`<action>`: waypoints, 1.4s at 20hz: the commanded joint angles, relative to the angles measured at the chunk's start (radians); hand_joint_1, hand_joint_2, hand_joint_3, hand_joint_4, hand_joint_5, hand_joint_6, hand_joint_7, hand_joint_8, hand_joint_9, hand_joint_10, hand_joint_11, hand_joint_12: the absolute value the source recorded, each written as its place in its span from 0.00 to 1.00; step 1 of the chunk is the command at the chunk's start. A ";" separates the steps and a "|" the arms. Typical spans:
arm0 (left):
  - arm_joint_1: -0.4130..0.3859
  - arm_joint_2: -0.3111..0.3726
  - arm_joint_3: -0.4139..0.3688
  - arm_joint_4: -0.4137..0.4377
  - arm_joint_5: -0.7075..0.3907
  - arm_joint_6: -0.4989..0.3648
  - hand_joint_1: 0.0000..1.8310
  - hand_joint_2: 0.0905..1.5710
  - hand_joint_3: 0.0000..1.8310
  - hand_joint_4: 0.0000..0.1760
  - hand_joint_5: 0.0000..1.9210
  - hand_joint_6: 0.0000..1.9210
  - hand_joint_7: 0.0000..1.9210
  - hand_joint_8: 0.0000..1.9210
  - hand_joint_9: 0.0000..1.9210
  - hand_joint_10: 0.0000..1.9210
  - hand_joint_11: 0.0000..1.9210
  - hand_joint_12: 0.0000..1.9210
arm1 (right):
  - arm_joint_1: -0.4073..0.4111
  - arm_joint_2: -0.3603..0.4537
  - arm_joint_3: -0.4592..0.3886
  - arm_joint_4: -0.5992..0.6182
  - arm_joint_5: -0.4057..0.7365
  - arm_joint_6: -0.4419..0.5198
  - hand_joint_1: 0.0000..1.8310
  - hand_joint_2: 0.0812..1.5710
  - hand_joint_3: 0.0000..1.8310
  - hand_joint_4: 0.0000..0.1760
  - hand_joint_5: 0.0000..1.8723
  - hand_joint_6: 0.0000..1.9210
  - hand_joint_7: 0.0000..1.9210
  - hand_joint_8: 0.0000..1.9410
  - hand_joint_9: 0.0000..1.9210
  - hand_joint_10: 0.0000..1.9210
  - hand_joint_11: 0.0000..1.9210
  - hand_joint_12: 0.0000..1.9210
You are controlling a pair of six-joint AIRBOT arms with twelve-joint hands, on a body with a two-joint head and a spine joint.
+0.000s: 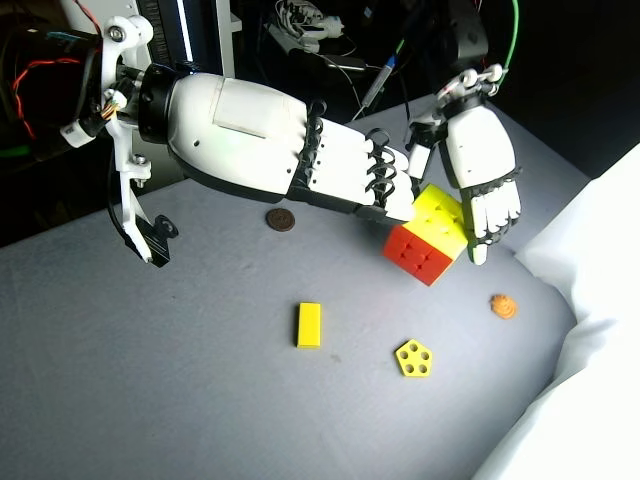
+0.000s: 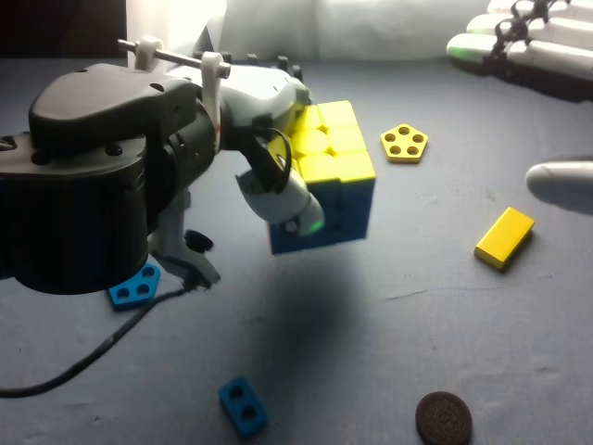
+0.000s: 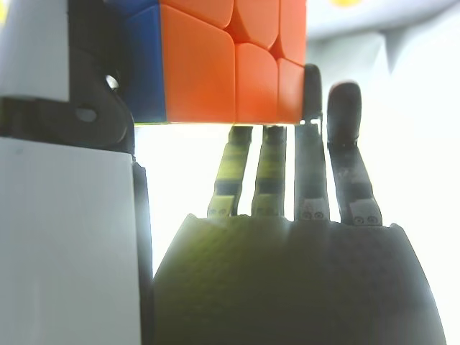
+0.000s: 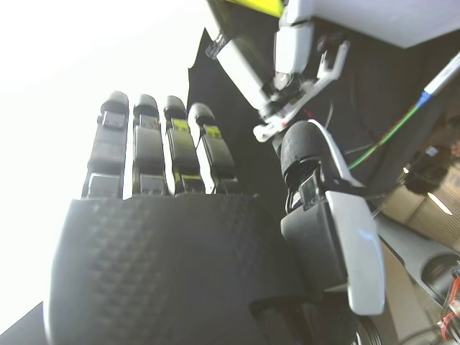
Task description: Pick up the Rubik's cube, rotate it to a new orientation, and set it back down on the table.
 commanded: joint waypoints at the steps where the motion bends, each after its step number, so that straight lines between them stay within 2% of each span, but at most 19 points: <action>1: -0.026 0.008 -0.005 0.070 0.018 -0.011 0.56 0.89 0.00 0.06 0.24 0.87 0.26 0.94 0.13 0.84 0.03 0.93 | 0.007 0.006 0.001 0.020 0.141 -0.002 0.00 0.88 0.00 0.00 0.00 0.00 0.00 0.00 0.00 0.00 0.00 0.00; 3: -0.039 0.009 -0.010 0.070 0.024 -0.017 0.55 0.89 0.00 0.10 0.23 0.89 0.26 0.93 0.12 0.85 0.02 0.94 | 0.007 0.006 0.000 0.020 0.144 -0.002 0.00 0.88 0.00 0.00 0.00 0.00 0.00 0.00 0.00 0.00 0.00 0.00; 6: -0.062 0.019 -0.020 0.059 0.025 -0.016 0.55 0.89 0.00 0.05 0.23 0.89 0.26 0.94 0.12 0.85 0.03 0.94 | 0.014 0.004 -0.004 0.020 0.080 -0.001 0.00 0.88 0.00 0.00 0.00 0.00 0.00 0.00 0.00 0.00 0.00 0.00; 7: -0.070 0.022 -0.021 0.057 0.027 -0.016 0.55 0.85 0.00 0.00 0.28 0.84 0.15 0.85 0.12 0.84 0.03 0.91 | 0.022 0.000 -0.004 0.020 0.052 -0.001 0.00 0.88 0.00 0.00 0.00 0.00 0.03 0.01 0.04 0.02 0.00 0.00; 8: -0.076 0.024 -0.024 0.052 0.029 -0.014 0.55 0.85 0.00 0.00 0.28 0.84 0.15 0.85 0.12 0.84 0.03 0.91 | 0.030 -0.007 -0.004 0.020 0.038 -0.002 0.00 0.88 0.00 0.00 0.00 0.00 0.03 0.01 0.04 0.02 0.00 0.00; 9: -0.079 0.026 -0.028 0.046 0.029 -0.013 0.56 0.88 0.00 0.02 0.24 0.87 0.27 0.92 0.12 0.83 0.04 0.91 | 0.036 -0.014 -0.004 0.020 0.024 -0.002 0.00 0.87 0.00 0.00 0.05 0.01 0.15 0.01 0.11 0.13 0.00 0.28; 10: -0.081 0.026 -0.032 0.041 0.029 -0.013 0.56 0.88 0.00 0.02 0.24 0.87 0.27 0.92 0.12 0.83 0.04 0.91 | 0.044 -0.023 -0.003 0.020 0.003 -0.003 0.00 0.87 0.00 0.00 0.05 0.01 0.15 0.01 0.11 0.13 0.00 0.28; 11: -0.083 0.026 -0.036 0.040 0.029 -0.013 0.56 0.89 0.00 0.07 0.24 0.88 0.27 0.93 0.12 0.84 0.03 0.91 | 0.053 -0.034 -0.003 0.020 -0.019 -0.004 0.00 0.86 0.00 0.00 0.08 0.01 0.25 0.04 0.17 0.24 0.00 0.61; 12: -0.084 0.027 -0.040 0.040 0.029 -0.013 0.54 0.86 0.00 0.00 0.28 0.85 0.15 0.84 0.12 0.82 0.02 0.91 | 0.061 -0.043 -0.003 0.020 -0.038 -0.006 0.00 0.86 0.00 0.00 0.08 0.01 0.30 0.08 0.13 0.50 0.00 0.78; 13: -0.085 0.028 -0.044 0.040 0.029 -0.013 0.56 0.84 0.00 0.00 0.29 0.83 0.12 0.82 0.12 0.83 0.03 0.91 | 0.071 -0.056 -0.003 0.020 -0.070 -0.007 0.00 0.86 0.00 0.00 0.10 0.01 0.28 0.34 0.17 0.71 0.03 0.94; 14: -0.086 0.030 -0.047 0.040 0.029 -0.013 0.55 0.88 0.00 0.00 0.25 0.87 0.23 0.92 0.11 0.86 0.02 0.93 | 0.078 -0.066 -0.002 0.023 -0.088 -0.007 0.00 0.86 0.00 0.00 0.07 0.00 0.24 0.71 0.20 0.96 0.12 1.00; 16: -0.087 0.033 -0.050 0.040 0.029 -0.013 0.54 0.90 0.00 0.03 0.22 0.90 0.24 0.95 0.10 0.87 0.01 0.94 | 0.080 -0.079 -0.002 0.035 -0.093 -0.018 0.00 0.85 0.00 0.00 0.06 0.00 0.26 0.78 0.23 0.99 0.16 1.00; 19: -0.091 0.035 -0.049 0.040 0.028 -0.011 0.56 0.88 0.00 0.00 0.25 0.85 0.26 0.95 0.11 0.85 0.02 0.94 | 0.083 -0.097 -0.002 0.039 -0.094 -0.027 0.00 0.85 0.00 0.00 0.05 0.00 0.29 0.88 0.28 1.00 0.20 1.00; 20: -0.092 0.035 -0.049 0.040 0.028 -0.009 0.55 0.85 0.00 0.00 0.29 0.83 0.11 0.84 0.10 0.85 0.02 0.92 | 0.085 -0.102 -0.002 0.039 -0.096 -0.029 0.00 0.86 0.00 0.00 0.03 0.00 0.29 0.87 0.29 1.00 0.19 1.00; 21: -0.094 0.035 -0.048 0.040 0.028 -0.005 0.55 0.85 0.00 0.00 0.29 0.83 0.11 0.84 0.10 0.85 0.02 0.92 | 0.089 -0.107 -0.002 0.039 -0.107 -0.032 0.00 0.86 0.00 0.00 0.03 0.00 0.29 0.87 0.29 1.00 0.19 1.00; 22: -0.094 0.035 -0.048 0.040 0.027 -0.004 0.56 0.87 0.00 0.00 0.27 0.84 0.23 0.92 0.11 0.85 0.03 0.93 | 0.091 -0.111 -0.002 0.039 -0.118 -0.034 0.00 0.86 0.00 0.00 0.04 0.00 0.30 0.86 0.29 1.00 0.20 1.00; 23: -0.094 0.034 -0.049 0.040 0.027 -0.004 0.57 0.88 0.00 0.00 0.27 0.83 0.26 0.95 0.12 0.84 0.04 0.92 | 0.091 -0.116 -0.002 0.039 -0.126 -0.036 0.00 0.86 0.00 0.00 0.04 0.00 0.29 0.91 0.29 1.00 0.19 1.00; 27: -0.095 0.034 -0.050 0.040 0.027 -0.003 0.56 0.88 0.00 0.05 0.25 0.86 0.26 0.94 0.11 0.84 0.03 0.92 | 0.090 -0.127 -0.002 0.039 -0.131 -0.048 0.00 0.86 0.00 0.00 0.04 0.00 0.28 0.92 0.29 1.00 0.19 1.00; 28: -0.095 0.034 -0.050 0.040 0.027 -0.003 0.56 0.88 0.00 0.00 0.26 0.86 0.23 0.92 0.11 0.84 0.03 0.92 | 0.090 -0.132 -0.002 0.039 -0.131 -0.056 0.00 0.86 0.00 0.00 0.04 0.00 0.29 0.90 0.28 1.00 0.18 1.00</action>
